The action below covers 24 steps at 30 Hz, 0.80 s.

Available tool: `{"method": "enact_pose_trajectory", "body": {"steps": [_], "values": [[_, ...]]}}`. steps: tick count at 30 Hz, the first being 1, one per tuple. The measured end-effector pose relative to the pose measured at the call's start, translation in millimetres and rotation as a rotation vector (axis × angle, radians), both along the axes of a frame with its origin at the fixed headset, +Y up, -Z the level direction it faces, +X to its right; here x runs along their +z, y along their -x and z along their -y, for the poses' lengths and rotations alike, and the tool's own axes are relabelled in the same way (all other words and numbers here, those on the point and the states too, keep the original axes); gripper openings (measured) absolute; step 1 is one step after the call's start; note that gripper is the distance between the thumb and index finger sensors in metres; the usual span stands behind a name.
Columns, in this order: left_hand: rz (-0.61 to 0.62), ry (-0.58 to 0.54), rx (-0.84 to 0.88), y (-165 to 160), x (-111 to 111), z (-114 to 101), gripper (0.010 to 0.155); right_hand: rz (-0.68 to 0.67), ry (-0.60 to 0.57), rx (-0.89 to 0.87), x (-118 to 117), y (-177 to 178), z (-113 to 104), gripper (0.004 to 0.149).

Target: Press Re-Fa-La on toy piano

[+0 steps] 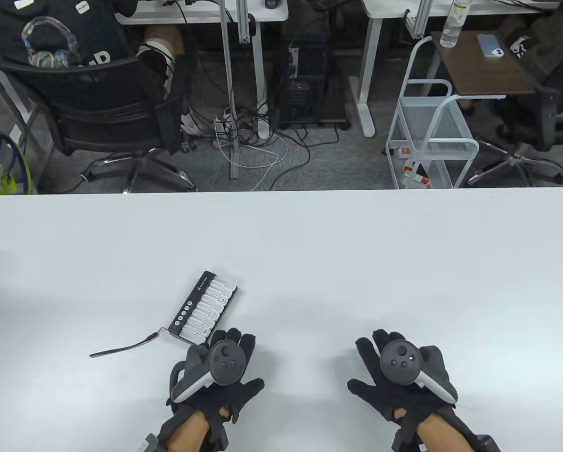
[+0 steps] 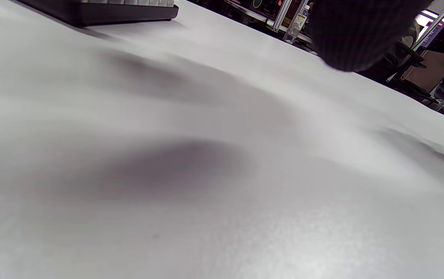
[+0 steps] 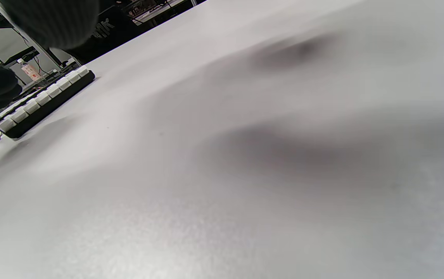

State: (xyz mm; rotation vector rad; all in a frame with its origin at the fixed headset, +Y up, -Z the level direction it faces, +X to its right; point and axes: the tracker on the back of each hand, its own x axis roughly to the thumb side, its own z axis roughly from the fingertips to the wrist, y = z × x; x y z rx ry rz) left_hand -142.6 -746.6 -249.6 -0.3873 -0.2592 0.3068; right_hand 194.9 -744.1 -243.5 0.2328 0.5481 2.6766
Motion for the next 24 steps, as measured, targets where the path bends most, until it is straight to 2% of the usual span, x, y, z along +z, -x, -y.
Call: {"method": "enact_pose_trajectory", "body": {"steps": [15, 24], "values": [[-0.014, 0.002, -0.001, 0.9, -0.3, 0.1, 0.089, 0.0, -0.004, -0.01, -0.5, -0.9, -1.0, 0.083], [-0.066, -0.017, -0.026, 2.5, -1.5, 2.2, 0.088, -0.001, -0.012, -0.028, -0.5, -2.8, -3.4, 0.083]]}}
